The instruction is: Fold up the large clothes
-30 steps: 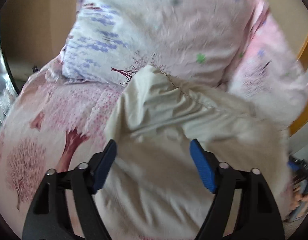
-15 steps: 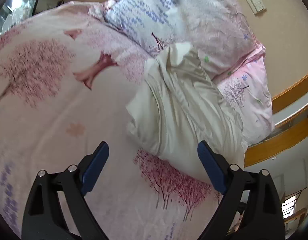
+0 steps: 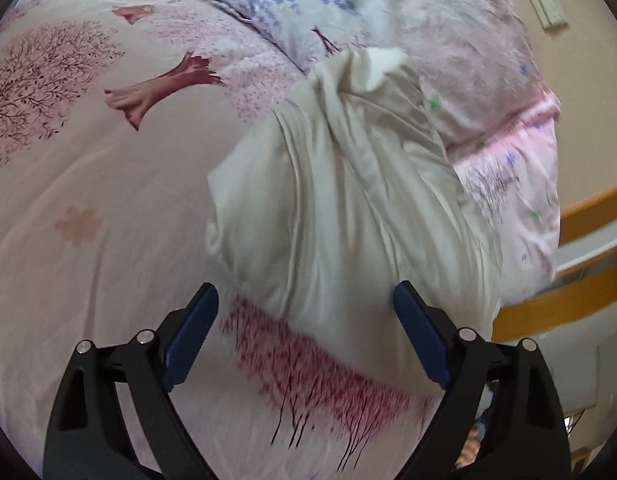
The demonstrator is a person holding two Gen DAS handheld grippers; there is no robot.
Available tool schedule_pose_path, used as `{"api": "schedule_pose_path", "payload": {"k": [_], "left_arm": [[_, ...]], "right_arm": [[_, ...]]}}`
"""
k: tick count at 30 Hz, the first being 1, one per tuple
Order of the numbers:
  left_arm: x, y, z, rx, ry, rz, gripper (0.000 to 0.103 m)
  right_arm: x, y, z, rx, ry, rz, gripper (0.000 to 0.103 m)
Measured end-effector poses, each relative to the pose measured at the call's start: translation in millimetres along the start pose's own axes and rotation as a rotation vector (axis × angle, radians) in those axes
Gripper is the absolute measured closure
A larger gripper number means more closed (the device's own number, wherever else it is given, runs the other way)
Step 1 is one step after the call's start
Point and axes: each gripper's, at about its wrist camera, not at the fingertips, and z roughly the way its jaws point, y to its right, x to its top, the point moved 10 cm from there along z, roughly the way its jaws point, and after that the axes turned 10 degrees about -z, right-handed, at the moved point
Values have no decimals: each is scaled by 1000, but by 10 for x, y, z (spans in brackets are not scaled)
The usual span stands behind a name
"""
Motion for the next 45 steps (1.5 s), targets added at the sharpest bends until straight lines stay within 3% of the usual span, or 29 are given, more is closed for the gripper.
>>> {"api": "schedule_pose_path", "payload": {"k": [5, 7, 9, 11, 15, 20, 25, 31, 36, 37, 39, 43, 45], "left_arm": [[212, -83, 79, -35, 13, -109, 37], [240, -71, 108, -59, 15, -135, 45], [261, -32, 104, -73, 30, -134, 64], [285, 43, 55, -107, 44, -129, 75], [331, 181, -121, -159, 62, -83, 84], [337, 163, -486, -193, 102, -51, 84], [227, -159, -942, -180, 131, -54, 84], [-102, -556, -1286, -127, 135, -22, 82], [-133, -744, -1261, -94, 149, -17, 63], [-138, -752, -1274, -93, 157, -7, 58], [-141, -725, -1317, -101, 178, 12, 38], [-172, -684, -1349, -104, 200, 37, 31], [-192, -683, -1324, -100, 199, 35, 30]], "right_arm": [[28, 46, 65, 12, 8, 14, 31], [22, 36, 97, 29, 8, 9, 46], [30, -20, 99, 41, 24, -20, 60], [38, -83, 68, 54, 41, -45, 72], [29, -223, -20, 75, 65, -87, 79], [-140, -458, -192, 123, 57, -152, 80], [-535, -582, -382, 152, 11, -218, 80], [-1025, -413, -686, 107, -13, -255, 79], [-1167, -132, -759, -13, -46, -276, 58], [-1143, -98, -844, -39, -32, -279, 54], [-1071, -84, -1021, -105, 26, -315, 47], [-838, -248, -1464, -343, 260, -492, 43], [-842, -584, -1464, -333, 293, -614, 43]]}}
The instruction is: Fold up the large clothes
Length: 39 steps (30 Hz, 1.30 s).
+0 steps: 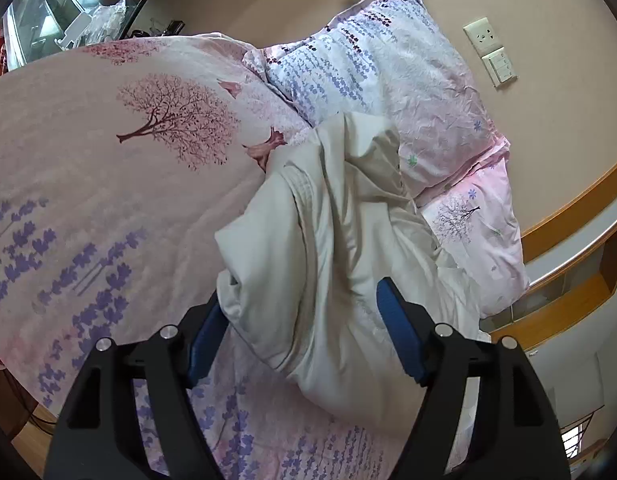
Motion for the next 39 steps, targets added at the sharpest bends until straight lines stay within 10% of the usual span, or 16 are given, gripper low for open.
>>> {"api": "schedule_pose_path", "payload": {"k": [5, 15, 24, 39], "left_arm": [[-36, -17, 51, -2, -3, -22, 30], [-25, -19, 133, 23, 6, -40, 30], [67, -13, 160, 5, 19, -65, 66], [81, 506, 57, -80, 58, 80, 76]], "right_arm": [[14, -1171, 326, 264, -115, -243, 66], [-78, -2591, 845, 418, -276, -489, 87], [-541, -2460, 1390, 341, -555, -491, 91], [-673, -2550, 1511, 308, -633, -574, 90]]}}
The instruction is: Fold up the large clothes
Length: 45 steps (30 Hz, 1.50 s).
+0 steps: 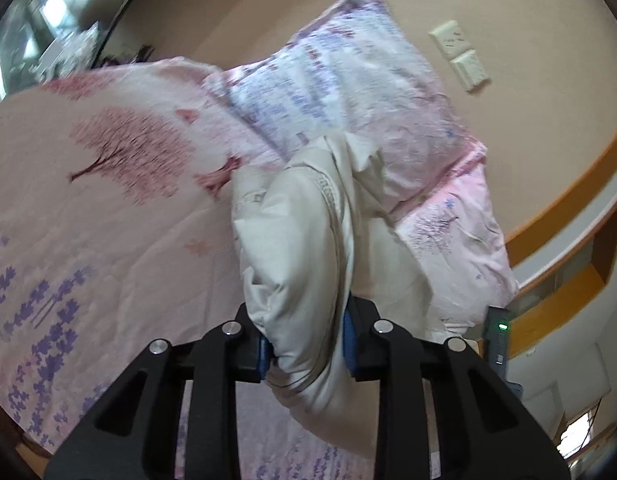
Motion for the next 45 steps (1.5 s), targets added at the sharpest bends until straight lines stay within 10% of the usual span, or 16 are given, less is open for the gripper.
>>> {"api": "schedule_pose_path", "payload": {"k": [24, 35, 45], "left_arm": [[-647, 1790, -94, -250, -9, 459, 75], [-1065, 2196, -69, -348, -62, 563, 74], [-1780, 2601, 135, -446, -207, 689, 71]], "right_arm": [[-51, 116, 43, 160, -6, 69, 95], [-263, 824, -938, 168, 276, 195, 94], [-500, 1434, -747, 136, 276, 315, 95]]}}
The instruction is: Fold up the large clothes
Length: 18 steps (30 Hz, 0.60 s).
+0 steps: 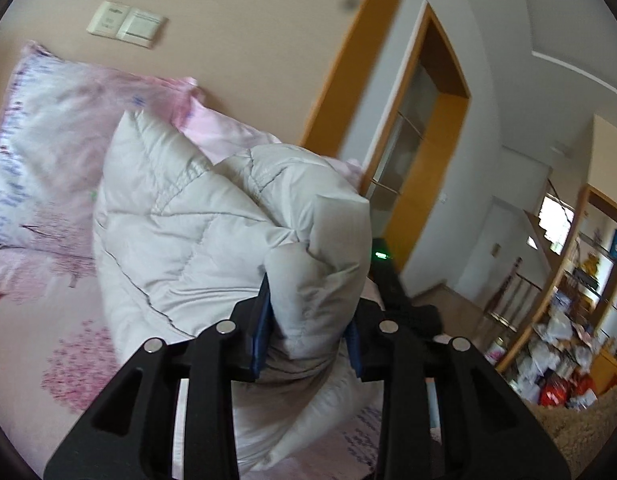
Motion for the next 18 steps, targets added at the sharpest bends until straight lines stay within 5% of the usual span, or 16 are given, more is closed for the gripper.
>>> {"api": "schedule_pose_path", "payload": {"k": [5, 7, 9, 13, 18], "left_arm": [[-264, 214, 352, -63, -103, 27, 71], [-389, 297, 515, -81, -147, 46, 71], [-521, 382, 658, -97, -186, 69, 71], [-725, 498, 867, -98, -233, 131, 71], [-940, 621, 1116, -83, -283, 200, 71]], "right_arm": [[-11, 200, -332, -8, 80, 60, 90], [34, 441, -631, -23, 162, 120, 62], [55, 662, -894, -28, 231, 179, 49], [111, 843, -1476, 29, 354, 218, 48], [254, 384, -1578, 146, 304, 65, 40]]}}
